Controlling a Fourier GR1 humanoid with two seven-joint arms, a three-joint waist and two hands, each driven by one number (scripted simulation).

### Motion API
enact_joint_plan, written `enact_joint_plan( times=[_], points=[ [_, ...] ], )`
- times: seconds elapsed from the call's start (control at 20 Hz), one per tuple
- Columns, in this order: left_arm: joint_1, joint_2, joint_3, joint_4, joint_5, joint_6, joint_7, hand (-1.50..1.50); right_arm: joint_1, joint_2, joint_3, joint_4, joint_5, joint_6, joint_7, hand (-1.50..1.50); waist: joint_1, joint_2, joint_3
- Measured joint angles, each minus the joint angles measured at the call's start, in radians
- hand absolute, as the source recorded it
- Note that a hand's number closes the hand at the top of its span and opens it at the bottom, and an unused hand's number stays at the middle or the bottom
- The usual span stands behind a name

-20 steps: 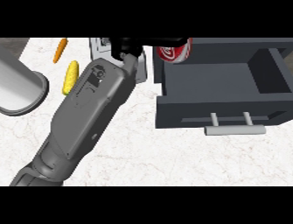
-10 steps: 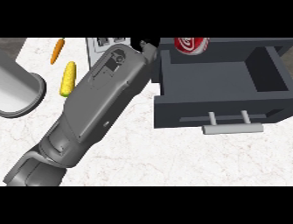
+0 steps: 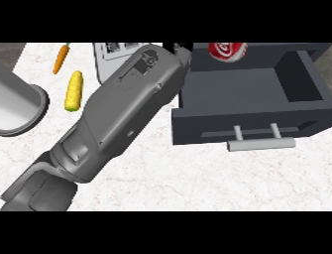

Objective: Pick up the can, place it into the drawer and close the drawer

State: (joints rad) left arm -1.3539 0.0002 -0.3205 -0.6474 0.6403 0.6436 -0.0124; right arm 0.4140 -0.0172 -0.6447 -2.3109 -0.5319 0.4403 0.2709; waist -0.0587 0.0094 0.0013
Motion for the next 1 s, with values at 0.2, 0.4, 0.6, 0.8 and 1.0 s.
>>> enact_joint_plan(
  times=[0.2, 0.4, 0.6, 0.8, 1.0],
  points=[
    [-0.031, 0.000, -0.048, 0.055, 0.051, 0.018, -0.022, 1.50, -0.020, -0.019, -0.008, 0.008, -0.016, -0.005, 0.015, -1.50, -0.007, 0.002, 0.000],
    [-0.031, 0.000, -0.098, 0.089, 0.113, 0.032, -0.047, 1.50, -0.037, -0.030, -0.008, 0.004, -0.026, -0.018, 0.037, -1.50, -0.015, 0.004, 0.000],
    [-0.038, 0.000, -0.150, 0.129, 0.146, 0.038, -0.063, -1.50, -0.060, -0.042, -0.008, 0.002, -0.018, -0.032, 0.051, -1.50, -0.017, 0.006, 0.001],
    [-0.045, 0.000, -0.199, 0.148, 0.186, 0.078, -0.067, -1.50, -0.054, -0.032, -0.005, 0.005, -0.016, -0.015, 0.042, -1.50, -0.027, 0.006, 0.001],
    [-0.047, 0.000, -0.224, 0.179, 0.216, 0.095, -0.089, -1.50, -0.057, -0.037, -0.009, 0.017, -0.025, -0.003, 0.040, -1.50, -0.031, 0.009, 0.001]
  ],
)
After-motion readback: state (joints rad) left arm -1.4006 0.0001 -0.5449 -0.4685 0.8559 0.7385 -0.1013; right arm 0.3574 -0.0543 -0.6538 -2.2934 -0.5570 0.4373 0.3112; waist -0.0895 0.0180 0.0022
